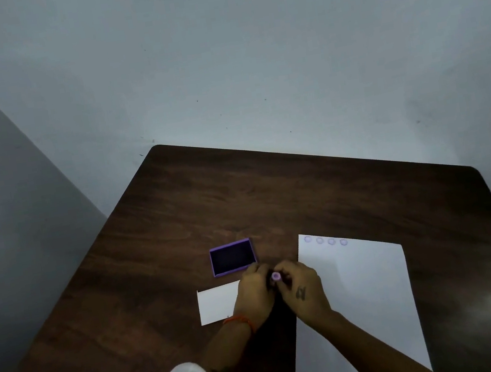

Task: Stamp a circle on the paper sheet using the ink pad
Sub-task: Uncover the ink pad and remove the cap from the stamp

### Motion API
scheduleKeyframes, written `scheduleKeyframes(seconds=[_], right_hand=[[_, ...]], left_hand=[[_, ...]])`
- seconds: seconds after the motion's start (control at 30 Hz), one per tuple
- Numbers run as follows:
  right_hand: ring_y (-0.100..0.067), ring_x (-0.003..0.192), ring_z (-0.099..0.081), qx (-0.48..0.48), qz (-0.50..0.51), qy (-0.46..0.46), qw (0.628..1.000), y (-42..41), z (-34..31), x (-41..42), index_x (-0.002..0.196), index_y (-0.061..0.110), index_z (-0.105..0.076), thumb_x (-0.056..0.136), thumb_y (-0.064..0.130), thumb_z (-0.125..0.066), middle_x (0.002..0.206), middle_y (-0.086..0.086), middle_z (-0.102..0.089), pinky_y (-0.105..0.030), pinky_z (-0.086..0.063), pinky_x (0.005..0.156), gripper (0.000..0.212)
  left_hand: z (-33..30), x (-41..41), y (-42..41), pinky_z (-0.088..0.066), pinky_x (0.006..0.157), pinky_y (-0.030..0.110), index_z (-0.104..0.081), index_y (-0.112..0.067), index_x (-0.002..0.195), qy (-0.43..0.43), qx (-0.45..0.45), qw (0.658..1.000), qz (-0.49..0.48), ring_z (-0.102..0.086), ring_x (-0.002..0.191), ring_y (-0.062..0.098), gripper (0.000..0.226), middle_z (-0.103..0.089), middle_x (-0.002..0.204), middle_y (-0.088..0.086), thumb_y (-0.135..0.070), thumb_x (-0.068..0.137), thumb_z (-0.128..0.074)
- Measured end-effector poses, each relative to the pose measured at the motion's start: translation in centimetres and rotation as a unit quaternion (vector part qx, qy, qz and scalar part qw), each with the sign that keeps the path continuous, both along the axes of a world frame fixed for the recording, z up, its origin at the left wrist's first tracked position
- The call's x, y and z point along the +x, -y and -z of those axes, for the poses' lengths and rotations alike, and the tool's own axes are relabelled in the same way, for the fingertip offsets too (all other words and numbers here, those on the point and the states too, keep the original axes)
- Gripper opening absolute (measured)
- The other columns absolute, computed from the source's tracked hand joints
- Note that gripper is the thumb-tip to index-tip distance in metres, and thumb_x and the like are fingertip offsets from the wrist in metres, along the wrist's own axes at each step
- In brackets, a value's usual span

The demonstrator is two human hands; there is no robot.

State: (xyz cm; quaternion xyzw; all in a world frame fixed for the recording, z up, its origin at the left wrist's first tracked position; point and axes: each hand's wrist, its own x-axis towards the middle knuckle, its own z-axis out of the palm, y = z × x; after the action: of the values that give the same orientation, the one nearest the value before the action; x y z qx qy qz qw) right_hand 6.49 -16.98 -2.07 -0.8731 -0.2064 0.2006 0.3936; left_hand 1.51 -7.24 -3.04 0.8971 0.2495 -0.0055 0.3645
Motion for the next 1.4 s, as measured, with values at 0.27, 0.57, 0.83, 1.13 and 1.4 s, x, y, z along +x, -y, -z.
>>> scheduleKeyframes(seconds=[0.27, 0.57, 0.83, 1.13, 1.4], right_hand=[[-0.016, 0.084, -0.065, 0.082, 0.075, -0.116, 0.987, 0.3, -0.6, 1.7, 0.092, 0.014, -0.067, 0.084, 0.025, -0.065, 0.089, -0.003, -0.069, -0.014, -0.049, 0.07, 0.014], [-0.026, 0.089, -0.07, 0.219, 0.167, -0.344, 0.898, 1.0, -2.6, 1.2, 0.096, 0.012, -0.065, 0.086, 0.022, -0.062, 0.099, -0.011, -0.069, -0.022, -0.058, 0.067, 0.014], [-0.023, 0.094, -0.067, 0.231, 0.121, -0.299, 0.918, 1.4, -3.5, 1.2, 0.1, 0.016, -0.065, 0.084, 0.016, -0.065, 0.106, -0.01, -0.067, -0.016, -0.057, 0.067, 0.016], [-0.02, 0.089, -0.068, 0.185, 0.074, -0.28, 0.939, 1.5, -4.8, 1.2, 0.104, 0.017, -0.063, 0.081, 0.02, -0.069, 0.101, -0.006, -0.068, -0.018, -0.057, 0.067, 0.024], [-0.02, 0.086, -0.067, 0.224, 0.108, -0.388, 0.888, 2.0, -5.1, 1.7, 0.101, 0.005, -0.067, 0.088, 0.011, -0.058, 0.097, -0.012, -0.069, -0.017, -0.057, 0.063, 0.017]], left_hand=[[-1.1, -0.2, -0.8, -0.046, 0.079, 0.015, -0.065, -0.016, 0.1, 0.083, -0.099, 0.991, -0.03, -0.061, 0.092, 0.012, 0.018, -0.066, 0.102, 0.003, -0.022, 0.083, -0.066], [-3.1, -1.1, -1.0, -0.055, 0.078, 0.017, -0.066, -0.015, 0.089, 0.11, -0.203, 0.969, -0.084, -0.068, 0.084, 0.011, 0.021, -0.072, 0.089, -0.001, -0.013, 0.071, -0.077], [-4.2, -1.7, -1.2, -0.052, 0.081, 0.021, -0.067, -0.013, 0.09, 0.119, -0.226, 0.963, -0.084, -0.067, 0.086, 0.013, 0.021, -0.073, 0.091, 0.002, -0.012, 0.071, -0.077], [-5.0, -2.1, -1.2, -0.054, 0.083, 0.024, -0.068, -0.015, 0.087, 0.145, -0.236, 0.958, -0.073, -0.068, 0.085, 0.013, 0.016, -0.073, 0.089, 0.002, -0.015, 0.073, -0.076], [-4.8, -2.0, -1.1, -0.055, 0.08, 0.022, -0.068, -0.014, 0.088, 0.139, -0.271, 0.948, -0.087, -0.069, 0.083, 0.011, 0.022, -0.074, 0.088, 0.0, -0.005, 0.07, -0.077]])
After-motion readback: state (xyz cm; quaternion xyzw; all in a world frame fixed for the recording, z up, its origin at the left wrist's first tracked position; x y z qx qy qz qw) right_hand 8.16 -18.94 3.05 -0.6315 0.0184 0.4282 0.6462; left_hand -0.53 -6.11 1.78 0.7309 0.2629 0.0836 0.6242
